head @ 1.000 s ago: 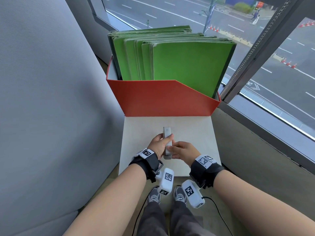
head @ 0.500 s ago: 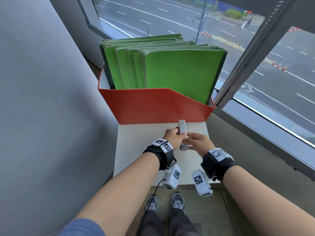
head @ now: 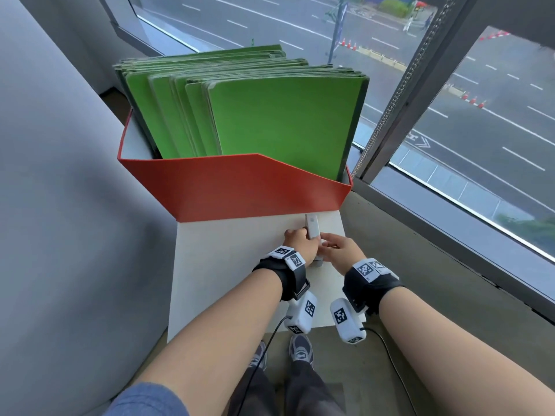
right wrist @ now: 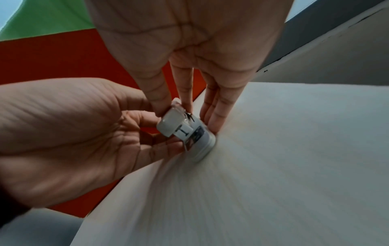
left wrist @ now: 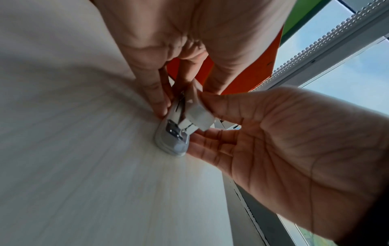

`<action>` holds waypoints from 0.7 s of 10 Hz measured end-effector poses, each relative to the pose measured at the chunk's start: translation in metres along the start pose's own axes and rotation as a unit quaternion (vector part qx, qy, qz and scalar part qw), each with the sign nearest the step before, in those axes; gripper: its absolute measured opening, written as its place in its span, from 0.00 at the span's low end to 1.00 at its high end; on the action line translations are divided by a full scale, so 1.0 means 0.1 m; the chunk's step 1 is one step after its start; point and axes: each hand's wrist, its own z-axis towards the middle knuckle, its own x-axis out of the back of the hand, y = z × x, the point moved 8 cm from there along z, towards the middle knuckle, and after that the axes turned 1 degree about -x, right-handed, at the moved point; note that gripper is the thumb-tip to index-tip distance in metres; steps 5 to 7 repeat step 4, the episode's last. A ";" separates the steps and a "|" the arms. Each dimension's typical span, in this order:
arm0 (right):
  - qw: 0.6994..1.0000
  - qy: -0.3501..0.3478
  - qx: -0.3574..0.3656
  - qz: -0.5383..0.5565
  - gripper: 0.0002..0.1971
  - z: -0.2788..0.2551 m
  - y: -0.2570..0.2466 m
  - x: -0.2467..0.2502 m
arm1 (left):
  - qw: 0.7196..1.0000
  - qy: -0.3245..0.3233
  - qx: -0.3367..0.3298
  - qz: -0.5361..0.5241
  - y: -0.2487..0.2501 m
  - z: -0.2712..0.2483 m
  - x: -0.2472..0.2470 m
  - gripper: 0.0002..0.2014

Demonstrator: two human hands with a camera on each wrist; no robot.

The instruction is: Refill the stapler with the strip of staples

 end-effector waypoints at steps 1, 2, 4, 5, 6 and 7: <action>1.000 0.000 0.004 -0.012 0.16 0.02 0.00 0.00 | 1.000 0.002 0.001 0.018 0.00 0.01 -0.01 0.21; 1.000 -0.007 0.000 -0.022 0.16 0.03 0.01 -0.02 | 1.000 -0.004 0.003 0.027 0.00 -0.01 -0.01 0.21; 0.999 0.011 -0.005 -0.053 0.24 0.01 -0.04 0.11 | 0.999 0.014 0.003 0.041 -0.13 -0.06 0.19 0.26; 0.999 0.011 -0.005 -0.053 0.24 0.01 -0.04 0.11 | 0.999 0.014 0.003 0.041 -0.13 -0.06 0.19 0.26; 0.999 0.011 -0.005 -0.053 0.24 0.01 -0.04 0.11 | 0.999 0.014 0.003 0.041 -0.13 -0.06 0.19 0.26; 0.999 0.011 -0.005 -0.053 0.24 0.01 -0.04 0.11 | 0.999 0.014 0.003 0.041 -0.13 -0.06 0.19 0.26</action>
